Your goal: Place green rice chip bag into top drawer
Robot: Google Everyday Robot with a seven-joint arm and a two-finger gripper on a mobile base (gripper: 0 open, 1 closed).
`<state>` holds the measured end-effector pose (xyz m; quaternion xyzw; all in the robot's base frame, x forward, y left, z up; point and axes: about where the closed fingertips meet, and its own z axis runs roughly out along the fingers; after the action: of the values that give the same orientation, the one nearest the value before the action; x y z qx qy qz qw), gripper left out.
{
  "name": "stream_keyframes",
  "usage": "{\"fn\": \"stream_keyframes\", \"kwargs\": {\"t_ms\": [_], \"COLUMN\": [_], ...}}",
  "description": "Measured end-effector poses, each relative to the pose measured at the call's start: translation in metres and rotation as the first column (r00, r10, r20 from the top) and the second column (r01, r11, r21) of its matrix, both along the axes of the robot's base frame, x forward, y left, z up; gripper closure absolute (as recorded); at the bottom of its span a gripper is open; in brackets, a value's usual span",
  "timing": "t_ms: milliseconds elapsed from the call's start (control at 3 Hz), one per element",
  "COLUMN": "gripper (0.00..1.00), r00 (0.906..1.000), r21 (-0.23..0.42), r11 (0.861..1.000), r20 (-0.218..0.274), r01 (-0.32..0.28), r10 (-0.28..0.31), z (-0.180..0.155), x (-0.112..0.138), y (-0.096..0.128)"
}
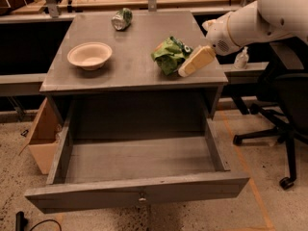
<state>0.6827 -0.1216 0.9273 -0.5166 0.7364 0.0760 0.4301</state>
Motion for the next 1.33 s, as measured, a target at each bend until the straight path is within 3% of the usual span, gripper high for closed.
{"fn": "stream_keyframes", "kwargs": {"t_ms": [333, 667, 1000, 1333], "gripper": [0.0, 0.16, 0.38, 0.61], "r00": [0.9995, 0.9991, 0.9973, 0.9961], "r21": [0.033, 0.04, 0.033, 0.031], "r11": [0.999, 0.999, 0.998, 0.996], "r20": [0.026, -0.03, -0.054, -0.033], "r01": [-0.021, -0.03, -0.047, -0.081], "r10": [0.02, 0.031, 0.049, 0.082], "z": [-0.004, -0.044, -0.066, -0.06], "x": [0.025, 0.043, 0.052, 0.049], "y": [0.033, 0.055, 0.066, 0.067]}}
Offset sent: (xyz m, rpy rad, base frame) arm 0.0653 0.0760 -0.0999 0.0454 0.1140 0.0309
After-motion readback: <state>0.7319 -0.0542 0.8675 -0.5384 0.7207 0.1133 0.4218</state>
